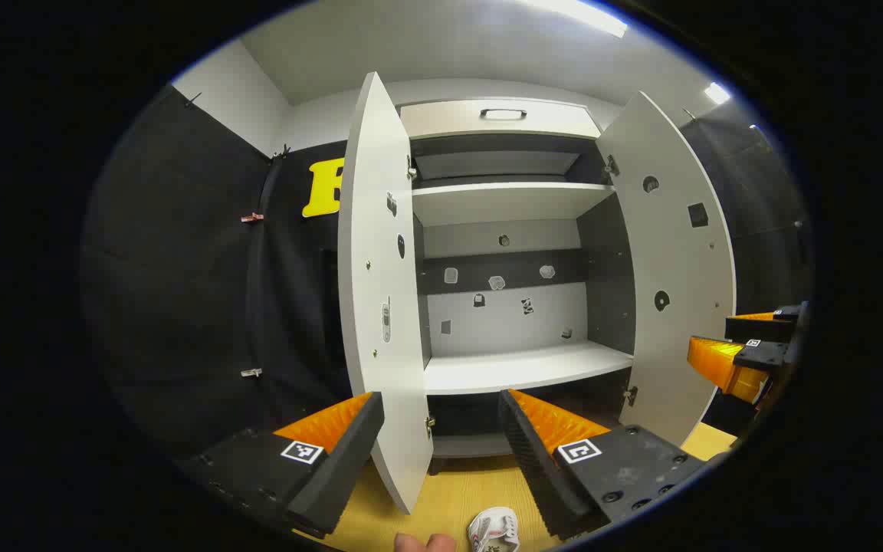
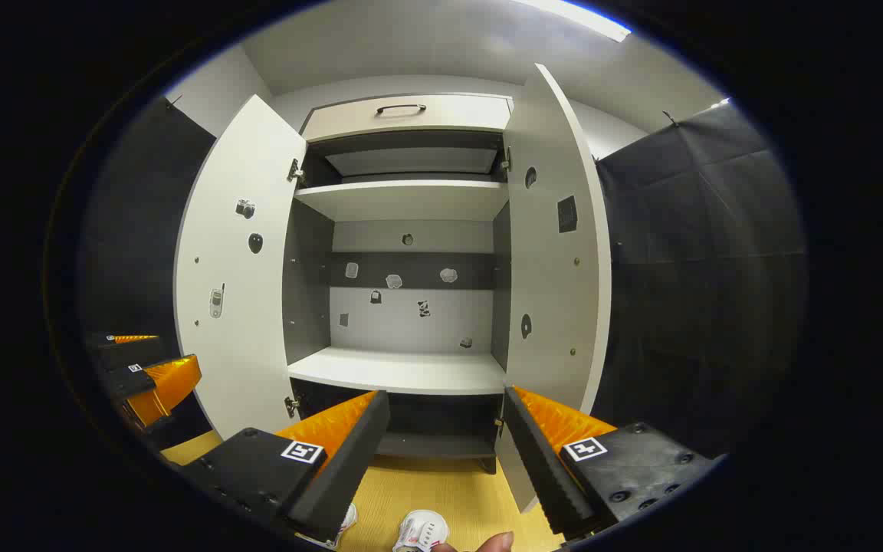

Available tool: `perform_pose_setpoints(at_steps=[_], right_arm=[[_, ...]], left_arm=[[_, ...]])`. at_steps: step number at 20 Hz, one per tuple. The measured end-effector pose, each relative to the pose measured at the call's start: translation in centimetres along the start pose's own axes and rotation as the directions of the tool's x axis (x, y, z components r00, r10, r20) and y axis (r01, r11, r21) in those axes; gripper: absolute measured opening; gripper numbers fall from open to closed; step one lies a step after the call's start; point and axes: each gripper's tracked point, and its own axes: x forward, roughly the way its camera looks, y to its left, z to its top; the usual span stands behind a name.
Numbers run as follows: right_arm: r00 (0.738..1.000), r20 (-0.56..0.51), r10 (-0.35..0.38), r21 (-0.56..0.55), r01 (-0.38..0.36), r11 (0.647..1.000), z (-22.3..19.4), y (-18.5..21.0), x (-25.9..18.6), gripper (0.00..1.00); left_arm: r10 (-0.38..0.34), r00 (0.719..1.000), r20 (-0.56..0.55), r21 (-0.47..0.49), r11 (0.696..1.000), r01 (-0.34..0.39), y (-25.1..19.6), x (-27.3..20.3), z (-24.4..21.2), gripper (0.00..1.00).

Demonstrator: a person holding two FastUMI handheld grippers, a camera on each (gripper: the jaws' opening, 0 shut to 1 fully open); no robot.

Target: Grab one shoe with the right hand and put it into the shoe cabinet, grab the other shoe with the left hand and put it into the shoe cabinet; then close the right door with the right hand and the left door with the left hand.

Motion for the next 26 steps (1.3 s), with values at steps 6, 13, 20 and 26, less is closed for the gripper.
perform_pose_setpoints(at_steps=[6,13,20,26], right_arm=[[1.000,-0.004,-0.006,0.012,0.006,1.000,-0.2,0.0,0.5,0.98],[1.000,-0.002,-0.003,0.016,0.003,1.000,-0.3,0.5,0.8,0.98],[0.995,-0.097,0.028,0.036,-0.024,0.999,-3.7,2.0,0.5,0.98],[0.949,-0.301,0.091,0.110,-0.061,0.992,-12.6,4.4,-1.8,0.98]], left_arm=[[0.004,1.000,0.001,0.006,1.000,-0.004,0.1,0.4,-0.1,0.95],[0.004,1.000,-0.002,0.007,1.000,-0.004,0.8,0.7,-0.4,0.95],[0.021,1.000,0.007,0.010,1.000,-0.021,2.0,0.6,-0.4,0.95],[0.053,0.999,-0.011,0.012,0.999,-0.053,3.2,0.4,-1.8,0.95]])
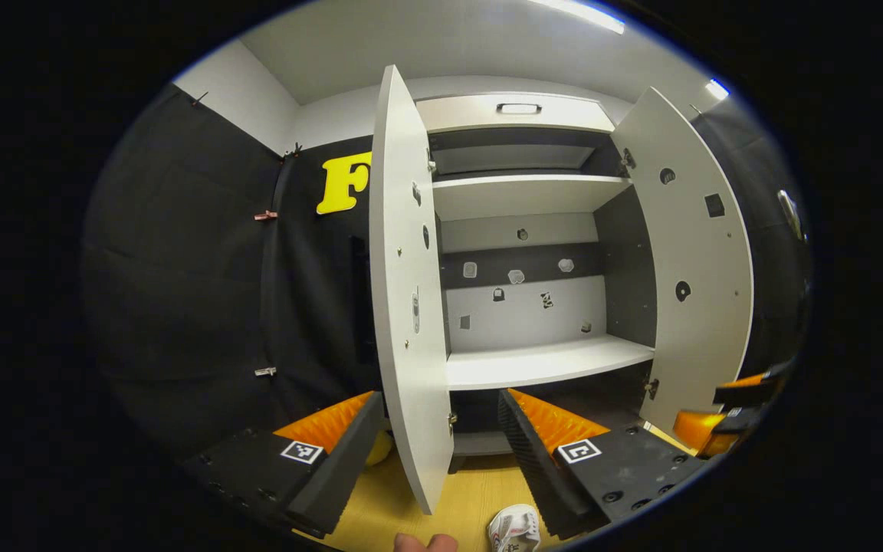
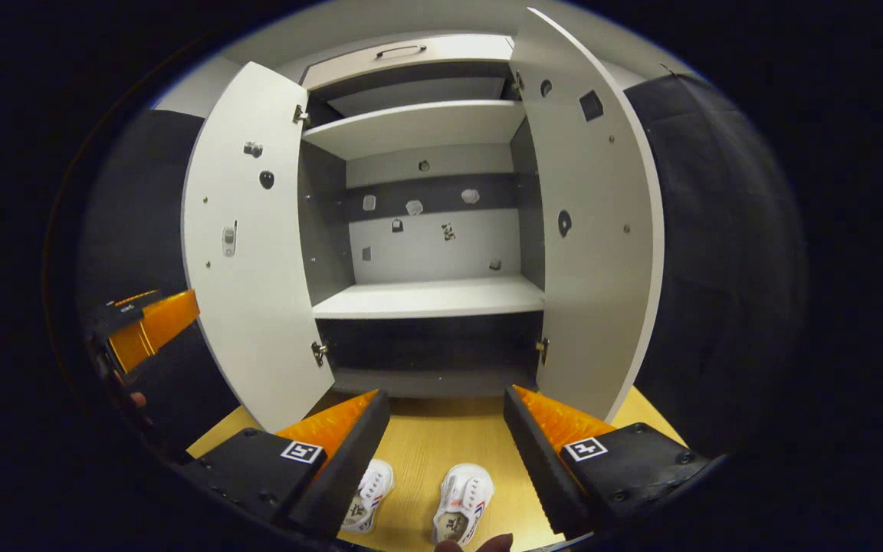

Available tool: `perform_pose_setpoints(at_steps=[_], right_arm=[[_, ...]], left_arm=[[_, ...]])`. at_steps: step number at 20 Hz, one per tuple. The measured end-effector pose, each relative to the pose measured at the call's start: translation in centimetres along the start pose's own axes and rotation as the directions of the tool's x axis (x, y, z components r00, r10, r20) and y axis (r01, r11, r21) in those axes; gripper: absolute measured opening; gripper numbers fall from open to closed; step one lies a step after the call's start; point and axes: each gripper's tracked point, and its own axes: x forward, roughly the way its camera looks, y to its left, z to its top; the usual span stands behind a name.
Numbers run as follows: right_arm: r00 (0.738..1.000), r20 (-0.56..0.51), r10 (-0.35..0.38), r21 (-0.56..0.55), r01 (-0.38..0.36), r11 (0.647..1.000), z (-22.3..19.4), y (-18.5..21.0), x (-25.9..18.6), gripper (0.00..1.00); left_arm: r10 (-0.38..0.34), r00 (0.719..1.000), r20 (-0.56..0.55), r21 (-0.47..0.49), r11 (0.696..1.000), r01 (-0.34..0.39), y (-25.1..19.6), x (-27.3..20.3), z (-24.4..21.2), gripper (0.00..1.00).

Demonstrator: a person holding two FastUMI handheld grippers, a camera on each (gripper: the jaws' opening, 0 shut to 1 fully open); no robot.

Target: Grab one shoe with the right hand and put it into the shoe cabinet, grab the other shoe with the left hand and put it into the shoe cabinet; then close the right door with the right hand and the left door with the left hand.

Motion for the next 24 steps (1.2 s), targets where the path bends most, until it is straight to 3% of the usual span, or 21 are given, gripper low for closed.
perform_pose_setpoints(at_steps=[5,11,13,15,16,21,22,24], right_arm=[[0.976,-0.213,0.035,0.049,-0.025,0.998,-10.4,0.8,0.1,0.97],[0.912,-0.404,0.069,0.107,-0.027,0.994,-20.7,1.4,0.1,0.95],[0.888,-0.454,0.071,0.118,-0.018,0.993,-23.6,1.5,0.5,0.79],[0.866,-0.497,0.044,0.127,0.022,0.992,-26.0,1.2,1.2,0.52],[0.856,-0.516,0.032,0.133,0.043,0.990,-27.2,1.0,1.6,0.56],[0.863,-0.503,-0.057,0.105,0.127,0.986,-29.9,-1.2,4.7,0.55],[0.869,-0.489,-0.073,0.099,0.138,0.985,-30.1,-1.4,5.5,0.42],[0.885,-0.455,-0.100,0.085,0.155,0.984,-30.3,-1.7,7.0,0.40]], left_arm=[[0.024,1.000,-0.018,0.038,0.999,-0.024,0.5,-0.3,-1.3,0.94],[0.035,0.997,-0.068,0.072,0.997,-0.030,0.3,-0.8,-3.8,0.94],[0.036,0.996,-0.079,0.081,0.996,-0.029,0.1,-1.1,-4.3,0.96],[0.043,0.996,-0.084,0.091,0.995,-0.035,0.3,-1.4,-4.7,0.96],[0.047,0.995,-0.087,0.094,0.995,-0.039,0.5,-1.5,-4.8,0.96],[0.069,0.992,-0.108,0.109,0.992,-0.057,1.4,-1.9,-5.9,0.96],[0.073,0.991,-0.114,0.113,0.992,-0.060,1.6,-1.9,-6.2,0.96],[0.078,0.989,-0.123,0.116,0.991,-0.064,1.8,-1.8,-6.7,0.96]])
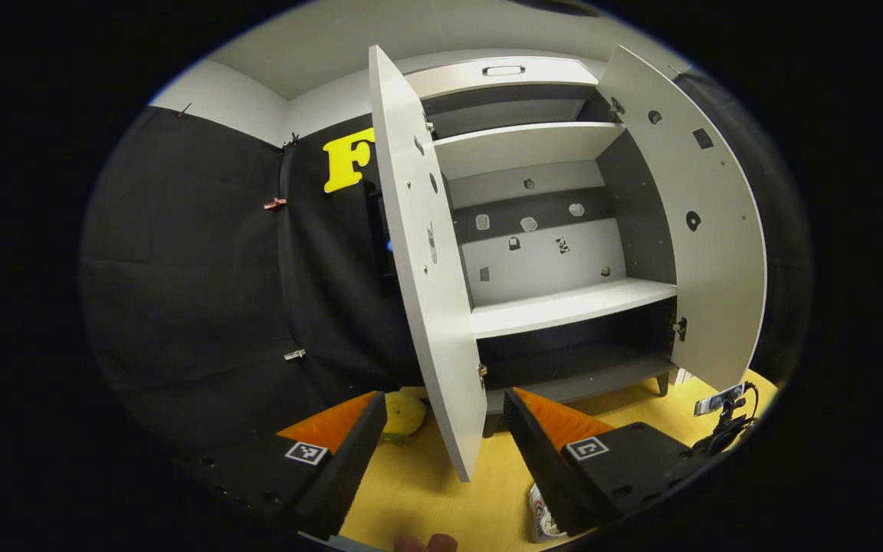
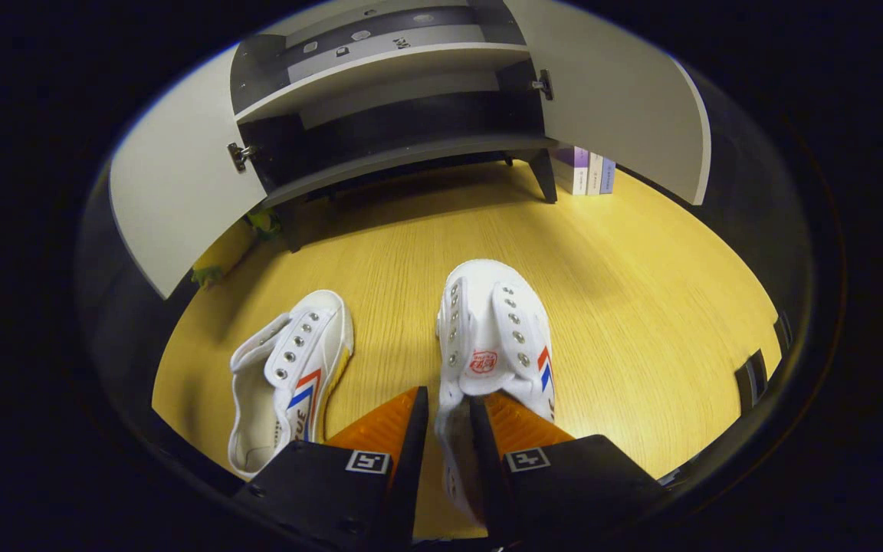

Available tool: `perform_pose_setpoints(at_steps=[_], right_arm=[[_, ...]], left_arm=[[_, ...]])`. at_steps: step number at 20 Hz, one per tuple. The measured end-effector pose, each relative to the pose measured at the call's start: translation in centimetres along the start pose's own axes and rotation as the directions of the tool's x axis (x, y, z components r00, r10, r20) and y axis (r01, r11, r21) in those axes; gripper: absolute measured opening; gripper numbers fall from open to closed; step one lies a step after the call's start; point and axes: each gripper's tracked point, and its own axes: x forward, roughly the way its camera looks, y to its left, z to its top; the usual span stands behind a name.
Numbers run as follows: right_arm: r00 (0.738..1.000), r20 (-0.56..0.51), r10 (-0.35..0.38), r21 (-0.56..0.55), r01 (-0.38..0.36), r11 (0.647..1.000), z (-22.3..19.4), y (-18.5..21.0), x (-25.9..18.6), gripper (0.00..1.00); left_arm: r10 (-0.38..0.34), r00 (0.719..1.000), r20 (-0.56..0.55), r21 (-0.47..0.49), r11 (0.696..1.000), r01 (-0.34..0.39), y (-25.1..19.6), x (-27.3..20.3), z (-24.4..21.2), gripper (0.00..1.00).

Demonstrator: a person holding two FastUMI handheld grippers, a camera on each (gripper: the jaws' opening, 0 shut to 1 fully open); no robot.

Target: Grab one shoe with the right hand and put it into the shoe cabinet, grab the other shoe with the left hand and put it into the shoe cabinet; then close the right door with the right hand and the left door with the left hand.

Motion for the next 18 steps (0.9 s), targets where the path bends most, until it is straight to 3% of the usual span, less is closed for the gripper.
perform_pose_setpoints(at_steps=[2,3,5,8,12,18], right_arm=[[0.999,0.041,-0.021,0.004,0.021,1.000,0.7,0.0,1.5,0.42],[0.997,0.071,-0.039,-0.001,0.040,0.999,1.2,-0.2,1.7,0.39],[0.992,0.115,-0.042,-0.023,0.044,0.999,1.8,-0.3,2.7,0.28],[0.993,0.113,0.022,-0.060,-0.015,0.998,1.8,0.3,3.4,0.07],[0.996,0.053,0.073,-0.043,-0.071,0.997,2.5,-0.1,2.6,0.05],[0.985,0.057,0.161,-0.096,-0.155,0.983,5.6,1.0,-1.4,0.05]], left_arm=[[0.003,1.000,-0.005,0.001,1.000,-0.003,0.0,0.2,-0.3,0.96],[0.005,1.000,-0.008,0.003,1.000,-0.005,0.0,0.2,-0.4,0.96],[0.008,1.000,-0.014,0.010,1.000,-0.007,0.0,0.3,-0.7,0.96],[0.011,1.000,-0.026,0.024,1.000,-0.010,0.2,0.4,-1.3,0.96],[0.016,1.000,-0.023,0.009,1.000,-0.016,0.4,1.0,-0.9,0.96],[0.020,1.000,0.003,-0.015,1.000,-0.020,0.4,1.6,0.0,0.96]])
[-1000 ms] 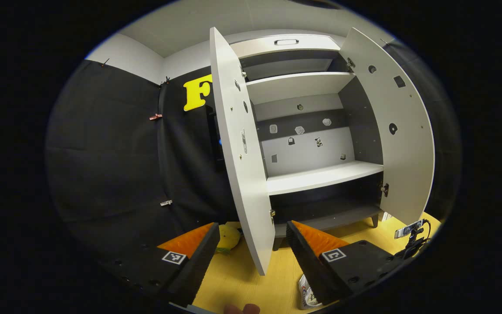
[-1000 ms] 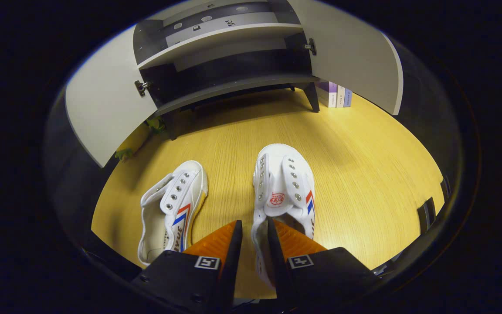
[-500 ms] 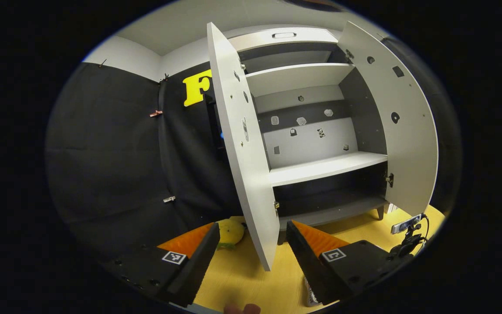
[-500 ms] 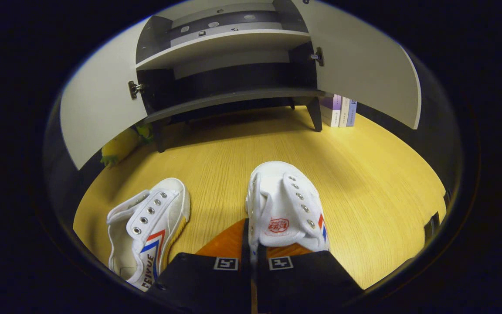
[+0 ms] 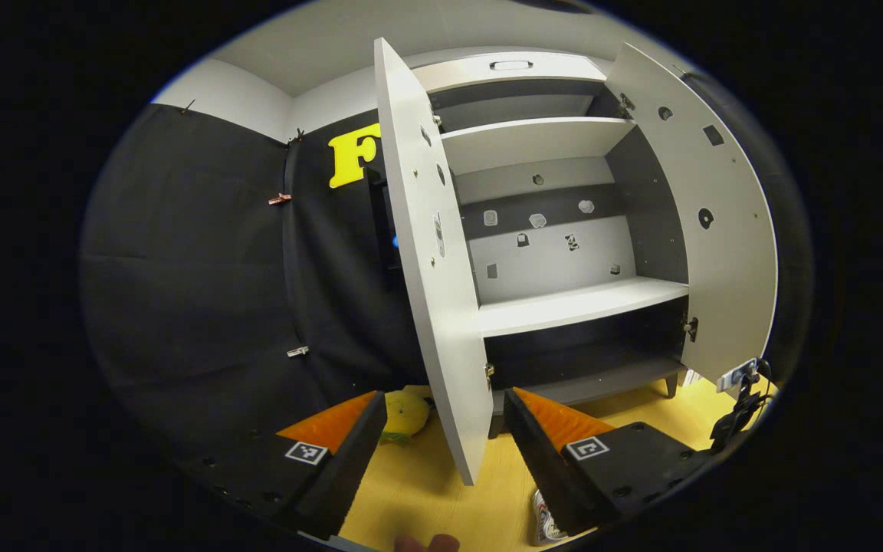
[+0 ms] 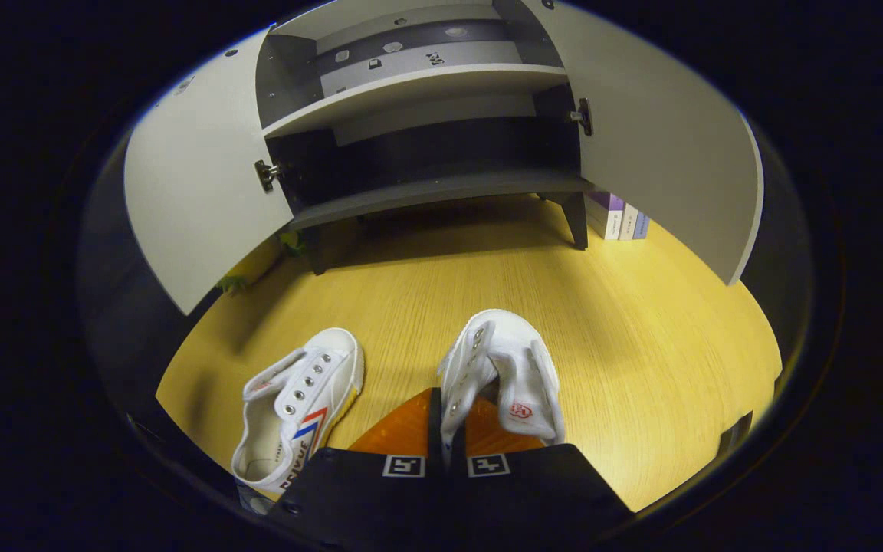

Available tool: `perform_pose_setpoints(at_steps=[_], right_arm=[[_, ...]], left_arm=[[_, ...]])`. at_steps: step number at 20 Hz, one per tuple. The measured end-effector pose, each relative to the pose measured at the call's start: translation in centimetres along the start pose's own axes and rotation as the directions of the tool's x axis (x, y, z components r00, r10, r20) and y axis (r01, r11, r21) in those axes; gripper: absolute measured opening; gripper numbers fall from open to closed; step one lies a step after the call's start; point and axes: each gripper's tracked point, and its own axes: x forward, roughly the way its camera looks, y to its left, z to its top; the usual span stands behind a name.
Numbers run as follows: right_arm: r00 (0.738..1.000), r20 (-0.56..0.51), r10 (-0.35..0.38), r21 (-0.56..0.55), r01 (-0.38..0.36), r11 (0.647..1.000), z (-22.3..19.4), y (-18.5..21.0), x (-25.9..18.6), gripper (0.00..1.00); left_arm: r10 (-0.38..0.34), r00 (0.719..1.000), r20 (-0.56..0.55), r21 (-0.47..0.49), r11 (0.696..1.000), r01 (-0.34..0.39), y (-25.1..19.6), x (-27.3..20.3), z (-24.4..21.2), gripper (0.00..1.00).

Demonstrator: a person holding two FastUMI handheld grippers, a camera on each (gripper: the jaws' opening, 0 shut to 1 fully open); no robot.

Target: Grab one shoe with the right hand and put it into the shoe cabinet, grab the other shoe with the left hand and put it into the shoe cabinet; then close the right door with the right hand and the left door with the left hand.

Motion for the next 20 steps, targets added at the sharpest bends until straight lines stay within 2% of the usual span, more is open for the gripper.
perform_pose_setpoints(at_steps=[5,12,16,20], right_arm=[[0.996,0.062,0.070,-0.017,-0.069,0.997,6.6,2.4,-5.2,0.05],[0.968,0.222,0.116,-0.063,-0.105,0.993,21.8,6.8,-11.4,0.05],[0.959,0.248,0.137,-0.048,-0.129,0.990,30.2,8.3,-11.4,0.05],[0.961,0.260,0.095,-0.071,-0.079,0.994,37.4,7.6,-7.8,0.05]], left_arm=[[-0.015,1.000,0.017,-0.020,1.000,0.015,-0.2,-0.1,0.6,0.96],[-0.057,0.998,0.002,-0.082,0.995,0.057,-0.6,0.0,0.7,0.96],[-0.083,0.996,0.013,-0.101,0.991,0.084,-1.1,-0.2,1.4,0.96],[-0.100,0.994,0.035,-0.095,0.990,0.103,-1.5,-0.6,1.9,0.96]])
